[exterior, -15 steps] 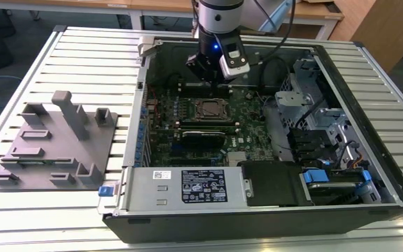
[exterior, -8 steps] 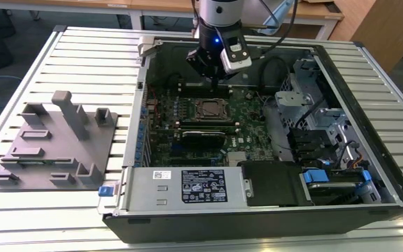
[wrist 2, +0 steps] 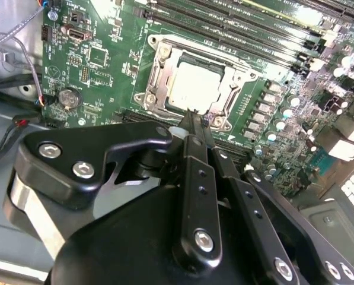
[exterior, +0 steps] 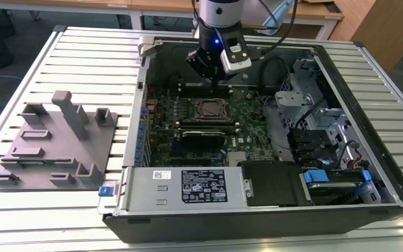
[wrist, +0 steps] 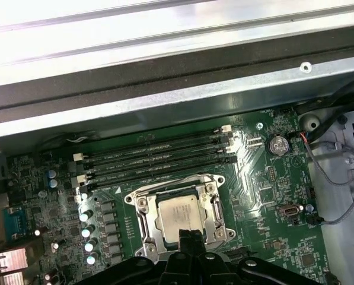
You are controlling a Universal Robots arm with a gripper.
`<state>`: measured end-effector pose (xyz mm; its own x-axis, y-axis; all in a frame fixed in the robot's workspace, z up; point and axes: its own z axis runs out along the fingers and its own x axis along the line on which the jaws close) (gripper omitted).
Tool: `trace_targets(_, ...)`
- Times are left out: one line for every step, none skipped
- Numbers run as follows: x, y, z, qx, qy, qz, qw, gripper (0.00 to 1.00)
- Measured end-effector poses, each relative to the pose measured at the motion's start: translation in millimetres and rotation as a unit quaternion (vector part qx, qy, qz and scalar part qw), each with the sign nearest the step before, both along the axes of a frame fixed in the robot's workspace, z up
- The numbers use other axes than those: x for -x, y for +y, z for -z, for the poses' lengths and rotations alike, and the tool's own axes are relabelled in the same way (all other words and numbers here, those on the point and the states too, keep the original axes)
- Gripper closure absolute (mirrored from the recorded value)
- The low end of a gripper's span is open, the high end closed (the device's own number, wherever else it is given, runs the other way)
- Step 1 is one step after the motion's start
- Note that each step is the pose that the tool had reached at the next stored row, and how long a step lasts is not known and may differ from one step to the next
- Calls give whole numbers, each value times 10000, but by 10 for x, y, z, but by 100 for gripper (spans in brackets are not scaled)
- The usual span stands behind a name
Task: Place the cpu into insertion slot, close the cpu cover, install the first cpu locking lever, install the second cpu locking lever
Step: 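Install the second cpu locking lever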
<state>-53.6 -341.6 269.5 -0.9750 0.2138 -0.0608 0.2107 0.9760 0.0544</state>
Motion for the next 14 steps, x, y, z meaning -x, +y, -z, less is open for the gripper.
trace_targets(0, 0, 0, 0, 0, 0, 10000, 90)
trace_targets(0, -1, 1, -1, -1, 0, 10000, 90)
trace_targets(0, -5, 1, -1, -1, 0, 10000, 90)
trace_targets(0, -12, 1, -1, -1, 0, 10000, 90)
trace_targets(0, -24, 1, -1, 0, 0, 10000, 90)
trace_targets(0, -38, 2, -1, 0, 0, 10000, 90)
trace_targets(0, -53, 2, -1, 0, 0, 10000, 90)
trace_targets(0, -70, 2, -1, 0, 0, 10000, 90)
trace_targets(0, -87, 3, -1, 0, 0, 10000, 90)
trace_targets(0, -103, 3, 0, 0, 0, 10000, 90)
trace_targets(0, -116, 3, 0, 0, 0, 10000, 90)
trace_targets(0, -129, 4, 0, 0, 0, 10000, 90)
trace_targets(0, -139, 7, 0, 0, 0, 10000, 90)
trace_targets(0, -145, 12, -1, -1, 0, 10000, 90)
